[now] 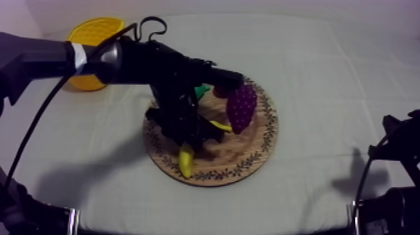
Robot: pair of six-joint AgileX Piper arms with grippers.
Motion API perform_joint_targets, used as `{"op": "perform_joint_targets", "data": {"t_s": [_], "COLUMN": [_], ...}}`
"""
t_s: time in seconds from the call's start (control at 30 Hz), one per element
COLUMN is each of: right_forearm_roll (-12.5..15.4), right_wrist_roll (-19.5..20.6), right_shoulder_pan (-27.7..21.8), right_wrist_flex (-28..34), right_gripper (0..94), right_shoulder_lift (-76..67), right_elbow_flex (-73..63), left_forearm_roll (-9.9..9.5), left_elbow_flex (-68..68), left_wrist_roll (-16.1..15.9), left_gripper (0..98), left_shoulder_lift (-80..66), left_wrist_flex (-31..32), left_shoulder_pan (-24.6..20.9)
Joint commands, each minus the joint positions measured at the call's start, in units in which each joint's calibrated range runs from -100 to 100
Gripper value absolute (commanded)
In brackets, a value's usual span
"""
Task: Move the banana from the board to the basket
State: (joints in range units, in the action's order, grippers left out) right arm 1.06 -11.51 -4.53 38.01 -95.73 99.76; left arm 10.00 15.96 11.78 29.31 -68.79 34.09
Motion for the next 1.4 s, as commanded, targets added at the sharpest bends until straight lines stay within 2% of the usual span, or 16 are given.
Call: {"op": "perform_joint_targets", "data": {"t_s": [0.0, 0.17, 0.33, 0.53, 0.7, 1.0, 1.2, 1.37], "right_forearm_roll": [-0.01, -0.01, -0.01, -0.01, -0.01, -0.01, -0.01, -0.01], "right_wrist_roll": [0.0, 0.0, 0.0, 0.0, 0.0, 0.0, 0.01, 0.0], "right_shoulder_pan": [0.01, 0.01, 0.01, 0.01, 0.01, 0.01, 0.01, 0.01], "right_wrist_flex": [-0.03, -0.03, -0.03, -0.03, -0.03, -0.03, -0.03, -0.03], "right_gripper": [0.3, 0.3, 0.3, 0.3, 0.3, 0.3, 0.3, 0.3], "right_shoulder_lift": [-0.02, -0.02, -0.02, -0.02, -0.02, -0.02, -0.02, -0.02], "right_elbow_flex": [0.02, 0.02, 0.02, 0.02, 0.02, 0.02, 0.02, 0.02], "left_forearm_roll": [-0.35, -2.4, -5.45, -9.14, -11.24, -12.36, -12.41, -11.91], "left_elbow_flex": [-0.16, -1.78, -6.54, -14.19, -19.57, -26.55, -29.65, -30.82], "left_wrist_roll": [0.24, 1.57, 2.74, 2.52, 1.09, -2.26, -3.62, -4.46], "left_gripper": [34.4, 34.6, 34.9, 35.1, 35.1, 35.6, 36.2, 36.4], "left_shoulder_lift": [-0.24, -3.28, -9.05, -14.5, -15.65, -11.53, -6.81, -2.63], "left_wrist_flex": [-0.56, -3.57, -9.97, -18.78, -22.95, -24.02, -22.81, -20.48], "left_shoulder_pan": [-0.05, -0.38, -2.7, -9.57, -17.14, -29.15, -33.6, -35.63]}}
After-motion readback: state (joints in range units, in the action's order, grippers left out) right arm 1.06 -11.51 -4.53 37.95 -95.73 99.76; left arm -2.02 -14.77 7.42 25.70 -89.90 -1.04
